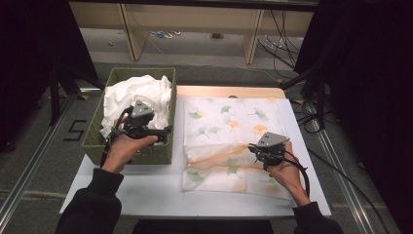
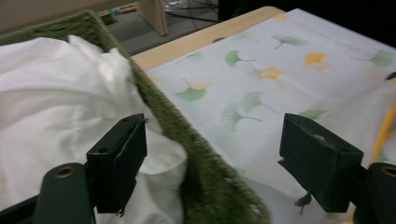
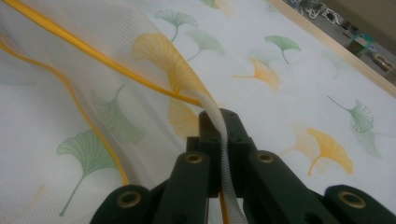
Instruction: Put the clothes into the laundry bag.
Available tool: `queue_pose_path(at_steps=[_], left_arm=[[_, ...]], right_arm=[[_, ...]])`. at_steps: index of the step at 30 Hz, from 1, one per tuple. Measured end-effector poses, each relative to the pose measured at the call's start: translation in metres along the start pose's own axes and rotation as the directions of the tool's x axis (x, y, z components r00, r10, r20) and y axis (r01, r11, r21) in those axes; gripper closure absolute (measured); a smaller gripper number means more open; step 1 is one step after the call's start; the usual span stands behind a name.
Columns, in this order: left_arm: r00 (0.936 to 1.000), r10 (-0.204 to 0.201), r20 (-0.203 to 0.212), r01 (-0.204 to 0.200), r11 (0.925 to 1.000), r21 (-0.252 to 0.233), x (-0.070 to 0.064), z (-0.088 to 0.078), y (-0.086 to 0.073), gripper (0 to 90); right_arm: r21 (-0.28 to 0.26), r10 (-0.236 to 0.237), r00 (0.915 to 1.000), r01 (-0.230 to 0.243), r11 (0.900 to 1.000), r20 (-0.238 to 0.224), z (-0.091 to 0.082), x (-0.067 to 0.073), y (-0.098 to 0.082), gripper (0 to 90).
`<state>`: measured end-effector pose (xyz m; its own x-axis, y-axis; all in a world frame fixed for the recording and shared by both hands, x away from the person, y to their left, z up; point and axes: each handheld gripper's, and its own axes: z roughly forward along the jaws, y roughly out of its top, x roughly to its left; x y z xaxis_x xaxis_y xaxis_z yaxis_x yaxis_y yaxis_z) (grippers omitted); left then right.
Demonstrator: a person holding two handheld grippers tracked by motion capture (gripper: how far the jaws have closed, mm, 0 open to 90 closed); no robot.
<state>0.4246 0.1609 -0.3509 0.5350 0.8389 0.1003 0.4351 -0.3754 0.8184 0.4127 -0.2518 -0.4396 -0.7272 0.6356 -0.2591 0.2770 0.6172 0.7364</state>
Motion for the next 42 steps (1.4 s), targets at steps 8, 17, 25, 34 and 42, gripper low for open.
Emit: queue_pose_path(at_steps=[8, 17, 25, 34, 42], left_arm=[[0.9888, -0.089, -0.120, 0.094, 0.9946, 0.043, 0.058, 0.019, 0.006, 15.9], [0.9667, -0.184, -0.178, 0.210, 0.9676, 0.140, 0.109, 0.075, -0.009, 15.8], [0.9781, -0.181, -0.104, 0.197, 0.9628, 0.185, 0.101, 0.109, -0.020, 12.6], [0.9853, -0.109, -0.132, 0.147, 0.9336, 0.327, 0.103, 0.146, -0.036, 0.0], [0.9853, -0.163, -0.050, 0.171, 0.9302, 0.325, 0.107, 0.136, -0.035, 49.4]], right_arm=[[0.006, 0.001, 1.0000, -0.001, 1.000, 0.000, 0.001, 0.001, -0.001, 89.5], [0.028, -0.004, 0.9999, 0.004, 1.000, -0.010, 0.002, 0.003, 0.000, 89.4], [0.031, -0.009, 0.9999, 0.009, 0.999, -0.014, 0.004, 0.006, 0.000, 89.4], [0.028, -0.027, 0.9993, 0.028, 0.999, -0.025, 0.005, 0.006, -0.001, 89.4], [0.032, -0.022, 0.9993, 0.023, 0.999, -0.029, 0.004, 0.007, 0.000, 89.5]])
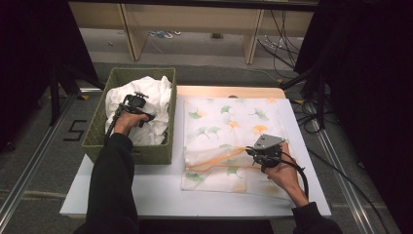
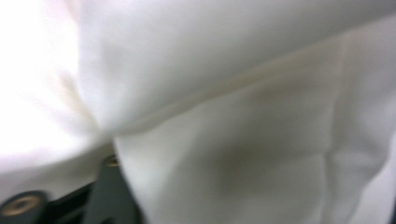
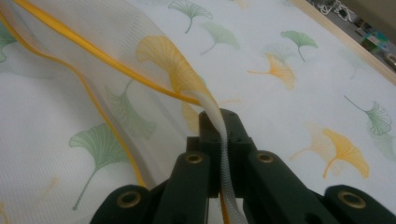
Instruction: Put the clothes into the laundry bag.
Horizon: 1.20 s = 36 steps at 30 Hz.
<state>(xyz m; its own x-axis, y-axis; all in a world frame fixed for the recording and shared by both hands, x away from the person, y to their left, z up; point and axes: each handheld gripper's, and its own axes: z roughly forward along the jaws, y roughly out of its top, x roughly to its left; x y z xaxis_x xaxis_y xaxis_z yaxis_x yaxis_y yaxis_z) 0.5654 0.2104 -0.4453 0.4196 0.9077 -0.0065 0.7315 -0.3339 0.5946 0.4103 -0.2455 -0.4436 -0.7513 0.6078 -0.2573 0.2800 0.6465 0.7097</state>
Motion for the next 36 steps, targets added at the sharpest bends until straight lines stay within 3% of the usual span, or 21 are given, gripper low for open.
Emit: queue_pose_path(at_steps=[1, 2, 3, 5, 6, 8, 10, 12, 14, 16, 19, 22, 25, 26, 30, 32, 34, 36], left_arm=[[1.0000, 0.000, 0.000, 0.000, 1.0000, 0.000, 0.000, 0.000, 0.000, 49.8], [0.9992, 0.006, 0.040, -0.006, 1.0000, -0.001, -0.001, -0.003, -0.001, 50.1], [0.9955, 0.013, 0.094, -0.013, 0.9999, 0.006, -0.001, -0.006, -0.001, 50.1], [0.9871, 0.026, 0.158, -0.026, 0.9997, 0.002, -0.003, -0.013, -0.001, 50.1], [0.9808, 0.050, 0.189, -0.051, 0.9987, 0.002, -0.006, -0.017, -0.003, 49.3], [0.9800, 0.067, 0.187, -0.070, 0.9975, 0.011, -0.007, -0.018, -0.003, 46.1], [0.9887, 0.096, 0.115, -0.099, 0.9949, 0.019, -0.009, -0.016, -0.004, 41.6], [0.9961, 0.072, 0.051, -0.072, 0.9974, -0.003, -0.011, -0.010, -0.004, 26.0], [0.9975, 0.070, -0.010, -0.070, 0.9975, 0.012, -0.011, -0.001, -0.004, 10.0], [0.9978, 0.066, -0.012, -0.066, 0.9976, 0.022, -0.011, 0.003, -0.005, 0.0], [0.9968, 0.080, 0.012, -0.080, 0.9964, 0.030, -0.013, 0.016, -0.006, 0.0], [0.9948, 0.099, -0.025, -0.098, 0.9940, 0.050, -0.016, 0.025, -0.006, 0.0], [0.9947, 0.098, -0.032, -0.095, 0.9934, 0.063, -0.014, 0.025, -0.006, 0.1], [0.9935, 0.106, -0.041, -0.103, 0.9920, 0.073, -0.014, 0.024, -0.005, 16.2], [0.9904, 0.108, -0.086, -0.102, 0.9920, 0.075, -0.012, 0.019, -0.002, 43.6], [0.9875, 0.091, -0.129, -0.084, 0.9946, 0.060, -0.011, 0.018, -0.001, 46.6], [0.9884, 0.071, -0.134, -0.064, 0.9965, 0.053, -0.011, 0.017, 0.000, 51.3], [0.9929, 0.035, -0.114, -0.032, 0.9992, 0.025, -0.007, 0.013, 0.000, 53.8]], right_arm=[[0.000, 0.000, 1.0000, 0.000, 1.000, 0.000, 0.000, 0.000, 0.000, 89.5], [0.005, -0.001, 1.0000, 0.001, 1.000, 0.002, 0.000, -0.001, 0.000, 89.5], [0.005, -0.001, 1.0000, 0.001, 1.000, 0.002, 0.000, -0.001, 0.000, 89.5], [-0.006, 0.006, 1.0000, -0.006, 1.000, 0.001, 0.002, -0.001, 0.000, 89.5], [0.008, 0.006, 1.0000, -0.006, 1.000, -0.004, 0.002, 0.000, 0.000, 89.5], [0.011, 0.000, 1.0000, 0.000, 1.000, -0.006, 0.002, -0.001, -0.001, 89.5], [0.003, 0.009, 1.0000, -0.009, 1.000, 0.002, 0.002, 0.000, 0.000, 89.5], [0.004, 0.010, 1.0000, -0.010, 1.000, 0.000, 0.002, 0.000, 0.000, 89.5], [0.004, -0.002, 1.0000, 0.002, 1.000, -0.002, 0.002, 0.000, 0.000, 89.5], [0.002, 0.006, 1.0000, -0.006, 1.000, -0.005, 0.002, 0.000, 0.000, 89.5], [0.004, -0.003, 1.0000, 0.003, 1.000, -0.003, 0.002, 0.000, -0.001, 89.5], [-0.003, 0.007, 1.0000, -0.007, 1.000, -0.005, 0.001, 0.000, 0.000, 89.5], [0.001, -0.011, 0.9999, 0.011, 1.000, -0.004, 0.002, -0.001, -0.001, 89.4], [0.000, -0.007, 1.0000, 0.007, 1.000, 0.000, 0.001, 0.000, 0.000, 89.4], [0.004, 0.001, 1.0000, -0.001, 1.000, -0.006, 0.000, 0.000, 0.000, 89.5], [0.003, -0.001, 1.0000, 0.001, 1.000, -0.006, 0.000, 0.000, 0.000, 89.4], [0.000, 0.000, 1.0000, 0.000, 1.000, -0.005, 0.000, 0.000, 0.000, 89.5], [-0.002, 0.004, 1.0000, -0.004, 1.000, -0.005, 0.000, -0.001, -0.001, 89.5]])
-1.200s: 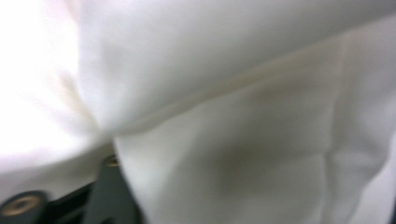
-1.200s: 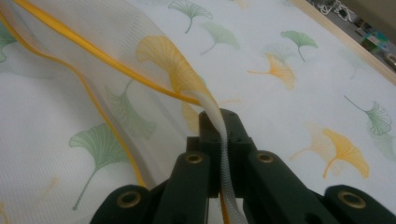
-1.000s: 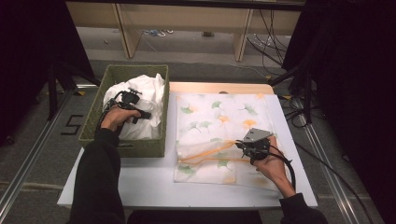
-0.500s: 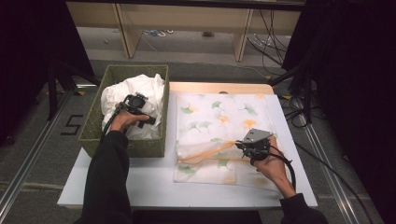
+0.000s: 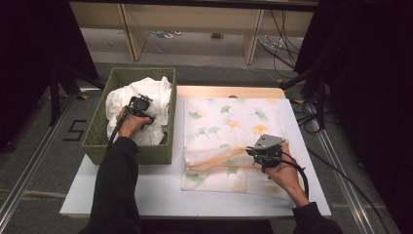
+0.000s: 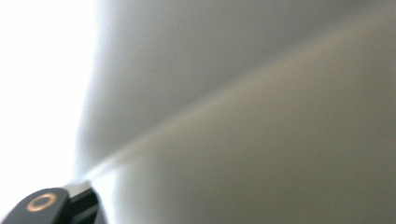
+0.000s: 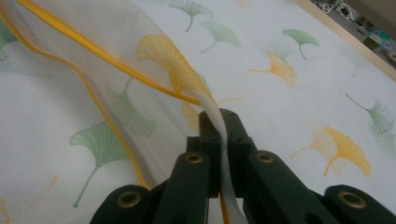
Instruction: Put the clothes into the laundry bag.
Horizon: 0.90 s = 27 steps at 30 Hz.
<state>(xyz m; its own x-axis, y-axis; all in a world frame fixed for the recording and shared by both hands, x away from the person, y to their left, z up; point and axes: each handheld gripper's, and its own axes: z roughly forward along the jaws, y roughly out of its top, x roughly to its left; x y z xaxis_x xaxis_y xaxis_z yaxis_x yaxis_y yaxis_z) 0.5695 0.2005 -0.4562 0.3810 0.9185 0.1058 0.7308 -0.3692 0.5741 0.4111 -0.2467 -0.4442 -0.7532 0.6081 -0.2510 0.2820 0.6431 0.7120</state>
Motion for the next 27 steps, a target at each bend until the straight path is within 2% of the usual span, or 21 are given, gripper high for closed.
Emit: queue_pose_path(at_steps=[1, 2, 3, 4, 5, 7, 9, 11, 12, 14, 16, 17, 18, 19, 20, 21, 22, 23, 24, 26, 27], left_arm=[[1.0000, 0.000, 0.000, 0.000, 1.0000, 0.000, 0.000, 0.000, 0.000, 54.5], [0.9989, -0.041, 0.021, 0.041, 0.9990, -0.019, 0.003, -0.002, 0.000, 54.5], [0.9952, -0.084, 0.050, 0.087, 0.9947, -0.055, 0.008, -0.009, -0.001, 55.4], [0.9952, -0.084, 0.050, 0.087, 0.9947, -0.055, 0.008, -0.009, -0.001, 56.2], [0.9915, -0.104, 0.079, 0.110, 0.9906, -0.082, 0.010, -0.016, 0.000, 56.6], [0.9853, -0.133, 0.107, 0.146, 0.9811, -0.127, 0.012, -0.023, 0.001, 57.5], [0.9837, -0.135, 0.119, 0.151, 0.9784, -0.141, 0.012, -0.028, 0.002, 58.1], [0.9756, -0.155, 0.155, 0.182, 0.9669, -0.178, 0.014, -0.041, 0.004, 58.5], [0.9756, -0.155, 0.155, 0.182, 0.9669, -0.178, 0.014, -0.041, 0.004, 58.9], [0.9709, -0.152, 0.185, 0.186, 0.9646, -0.187, 0.016, -0.051, 0.006, 59.2], [0.9704, -0.141, 0.196, 0.179, 0.9646, -0.193, 0.016, -0.059, 0.007, 59.5], [0.9674, -0.138, 0.212, 0.184, 0.9601, -0.211, 0.017, -0.068, 0.009, 59.5], [0.9674, -0.138, 0.212, 0.184, 0.9601, -0.211, 0.017, -0.068, 0.009, 59.8], [0.9661, -0.142, 0.215, 0.192, 0.9542, -0.230, 0.016, -0.072, 0.010, 59.8], [0.9610, -0.141, 0.238, 0.202, 0.9456, -0.255, 0.016, -0.082, 0.012, 60.0], [0.9610, -0.141, 0.238, 0.202, 0.9456, -0.255, 0.016, -0.082, 0.012, 60.1], [0.9559, -0.157, 0.248, 0.225, 0.9342, -0.276, 0.015, -0.086, 0.013, 60.1], [0.9522, -0.160, 0.260, 0.236, 0.9267, -0.292, 0.015, -0.091, 0.014, 60.3], [0.9515, -0.151, 0.268, 0.233, 0.9218, -0.310, 0.016, -0.102, 0.016, 60.3], [0.9512, -0.146, 0.272, 0.232, 0.9196, -0.317, 0.016, -0.108, 0.017, 60.3], [0.9508, -0.146, 0.274, 0.235, 0.9151, -0.328, 0.017, -0.113, 0.017, 60.3]], right_arm=[[0.000, 0.000, 1.0000, 0.000, 1.000, 0.000, 0.000, 0.000, 0.000, 89.5], [-0.001, 0.003, 1.0000, -0.003, 1.000, -0.001, 0.000, 0.000, 0.000, 89.5], [0.001, 0.002, 1.0000, -0.002, 1.000, -0.001, 0.000, -0.001, 0.000, 89.5], [0.005, 0.009, 1.0000, -0.009, 1.000, -0.001, 0.000, -0.001, 0.000, 89.4], [0.006, 0.004, 1.0000, -0.004, 1.000, -0.003, 0.000, -0.001, 0.000, 89.5], [0.006, 0.014, 0.9999, -0.014, 1.000, 0.002, 0.000, -0.001, 0.000, 89.5], [-0.001, 0.007, 1.0000, -0.007, 1.000, 0.003, 0.000, -0.002, 0.001, 89.5], [-0.002, 0.007, 1.0000, -0.007, 1.000, 0.005, 0.000, -0.002, 0.000, 89.5], [-0.004, 0.015, 0.9999, -0.015, 1.000, 0.002, 0.000, -0.002, 0.000, 89.5], [-0.002, 0.012, 0.9999, -0.012, 1.000, 0.002, -0.001, -0.003, 0.000, 89.5], [-0.004, 0.020, 0.9998, -0.020, 1.000, 0.004, -0.001, -0.003, 0.000, 89.5], [0.001, 0.020, 0.9998, -0.020, 1.000, 0.003, -0.002, -0.003, 0.000, 89.5], [0.001, 0.020, 0.9998, -0.020, 1.000, 0.003, -0.002, -0.003, 0.000, 89.5], [-0.001, 0.020, 0.9998, -0.020, 1.000, 0.005, -0.002, -0.003, 0.000, 89.5], [-0.002, 0.019, 0.9998, -0.019, 1.000, 0.002, -0.003, -0.004, 0.000, 89.5], [-0.002, 0.019, 0.9998, -0.019, 1.000, 0.002, -0.003, -0.004, 0.000, 89.5], [-0.003, 0.022, 0.9997, -0.022, 1.000, 0.004, -0.002, -0.004, 0.000, 89.5], [0.002, 0.018, 0.9998, -0.018, 1.000, 0.007, -0.003, -0.004, 0.000, 89.5], [-0.008, 0.022, 0.9997, -0.022, 1.000, 0.006, -0.003, -0.004, 0.000, 89.6], [-0.011, 0.020, 0.9998, -0.019, 1.000, 0.011, -0.003, -0.004, 0.000, 89.6], [0.000, 0.022, 0.9997, -0.022, 1.000, 0.006, -0.003, -0.005, 0.000, 89.6]])
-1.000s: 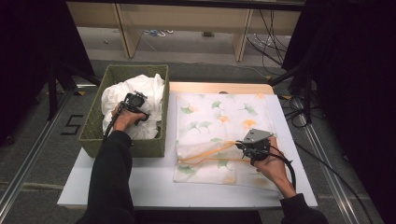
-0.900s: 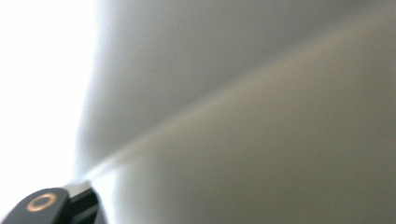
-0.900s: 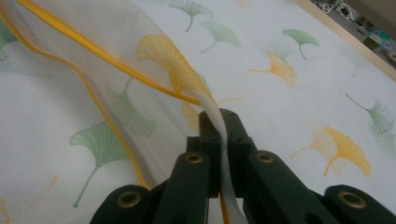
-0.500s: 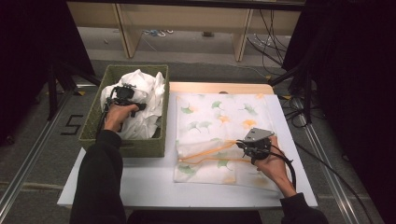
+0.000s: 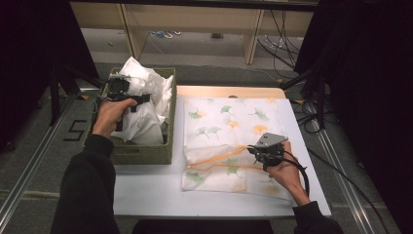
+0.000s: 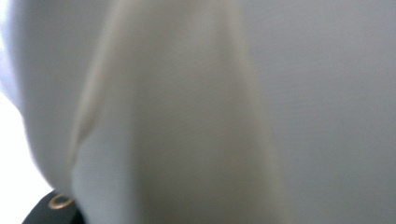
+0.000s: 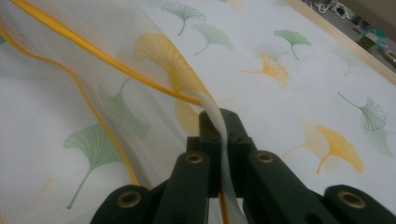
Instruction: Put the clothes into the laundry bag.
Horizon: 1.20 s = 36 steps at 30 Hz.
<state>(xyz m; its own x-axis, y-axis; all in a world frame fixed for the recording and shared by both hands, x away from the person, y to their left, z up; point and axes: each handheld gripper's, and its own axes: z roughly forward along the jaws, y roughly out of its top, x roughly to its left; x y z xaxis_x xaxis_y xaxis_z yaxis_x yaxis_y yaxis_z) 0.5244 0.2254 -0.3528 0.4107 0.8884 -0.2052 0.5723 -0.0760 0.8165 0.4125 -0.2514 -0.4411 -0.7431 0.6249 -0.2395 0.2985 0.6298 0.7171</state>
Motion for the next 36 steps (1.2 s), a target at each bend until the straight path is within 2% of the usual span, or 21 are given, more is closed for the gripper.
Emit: queue_pose_path(at_steps=[3, 4, 8, 9, 10, 13, 14, 15, 18, 19, 22, 23, 24, 26, 27, 30, 33, 36], left_arm=[[0.9994, 0.001, 0.034, 0.000, 0.9995, -0.033, -0.007, -0.015, 0.007, 60.3], [0.9990, 0.009, 0.043, -0.007, 0.9991, -0.042, -0.010, -0.020, 0.010, 60.3], [0.9954, 0.037, 0.088, -0.030, 0.9965, -0.079, -0.026, -0.039, 0.019, 60.3], [0.9929, 0.049, 0.109, -0.039, 0.9946, -0.096, -0.034, -0.049, 0.022, 60.3], [0.9929, 0.049, 0.109, -0.039, 0.9946, -0.096, -0.034, -0.049, 0.022, 60.3], [0.9872, 0.091, 0.131, -0.078, 0.9916, -0.103, -0.049, -0.062, 0.025, 60.2], [0.9849, 0.108, 0.136, -0.094, 0.9903, -0.102, -0.054, -0.066, 0.025, 60.1], [0.9830, 0.114, 0.144, -0.099, 0.9893, -0.107, -0.058, -0.071, 0.025, 60.0], [0.9730, 0.146, 0.179, -0.126, 0.9851, -0.116, -0.072, -0.084, 0.024, 60.0], [0.9689, 0.163, 0.186, -0.143, 0.9828, -0.117, -0.077, -0.088, 0.023, 60.0], [0.9541, 0.196, 0.227, -0.170, 0.9769, -0.130, -0.092, -0.101, 0.021, 59.8], [0.9421, 0.209, 0.262, -0.174, 0.9735, -0.148, -0.101, -0.108, 0.017, 59.8], [0.9421, 0.209, 0.262, -0.174, 0.9735, -0.148, -0.101, -0.108, 0.017, 59.7], [0.9309, 0.225, 0.288, -0.187, 0.9704, -0.153, -0.111, -0.114, 0.012, 59.7], [0.9259, 0.233, 0.297, -0.194, 0.9685, -0.157, -0.115, -0.116, 0.009, 59.7], [0.9089, 0.265, 0.322, -0.219, 0.9601, -0.174, -0.130, -0.123, 0.002, 59.6], [0.8879, 0.300, 0.348, -0.246, 0.9501, -0.192, -0.144, -0.129, -0.006, 59.5], [0.8737, 0.327, 0.361, -0.272, 0.9424, -0.195, -0.158, -0.134, -0.015, 59.4]], right_arm=[[-0.008, 0.001, 1.0000, -0.001, 1.000, 0.003, 0.000, 0.001, 0.000, 89.6], [-0.017, -0.016, 0.9999, 0.016, 1.000, 0.002, 0.001, -0.001, 0.001, 89.6], [-0.005, 0.004, 1.0000, -0.003, 1.000, 0.001, 0.000, 0.000, 0.000, 89.6], [-0.010, -0.001, 1.0000, 0.001, 1.000, 0.003, 0.000, -0.001, 0.001, 89.6], [-0.010, -0.001, 1.0000, 0.001, 1.000, 0.003, 0.000, -0.001, 0.001, 89.6], [-0.006, -0.009, 1.0000, 0.009, 1.000, 0.003, 0.000, -0.002, 0.000, 89.6], [-0.014, 0.008, 0.9999, -0.008, 1.000, 0.009, 0.000, -0.002, 0.000, 89.6], [-0.014, -0.004, 0.9999, 0.004, 1.000, 0.012, -0.001, -0.004, 0.001, 89.6], [-0.011, 0.005, 1.0000, -0.005, 1.000, 0.007, -0.001, -0.007, -0.001, 89.6], [-0.019, 0.008, 0.9997, -0.008, 1.000, 0.023, -0.001, -0.008, -0.001, 89.6], [-0.012, 0.018, 0.9998, -0.018, 1.000, 0.012, -0.002, -0.012, -0.002, 89.6], [-0.012, 0.024, 0.9996, -0.024, 1.000, 0.014, -0.002, -0.014, -0.003, 89.6], [-0.012, 0.024, 0.9996, -0.024, 1.000, 0.014, -0.002, -0.014, -0.003, 89.6], [-0.012, 0.041, 0.9990, -0.041, 0.999, 0.016, -0.003, -0.014, -0.003, 89.6], [-0.013, 0.025, 0.9996, -0.025, 1.000, 0.015, -0.003, -0.015, -0.003, 89.6], [-0.013, 0.016, 0.9995, -0.015, 1.000, 0.028, -0.003, -0.017, 0.000, 89.6], [-0.013, 0.034, 0.9989, -0.034, 0.999, 0.031, -0.004, -0.018, 0.003, 89.6], [-0.024, 0.017, 0.9991, -0.016, 1.000, 0.039, -0.005, -0.024, 0.009, 89.6]])
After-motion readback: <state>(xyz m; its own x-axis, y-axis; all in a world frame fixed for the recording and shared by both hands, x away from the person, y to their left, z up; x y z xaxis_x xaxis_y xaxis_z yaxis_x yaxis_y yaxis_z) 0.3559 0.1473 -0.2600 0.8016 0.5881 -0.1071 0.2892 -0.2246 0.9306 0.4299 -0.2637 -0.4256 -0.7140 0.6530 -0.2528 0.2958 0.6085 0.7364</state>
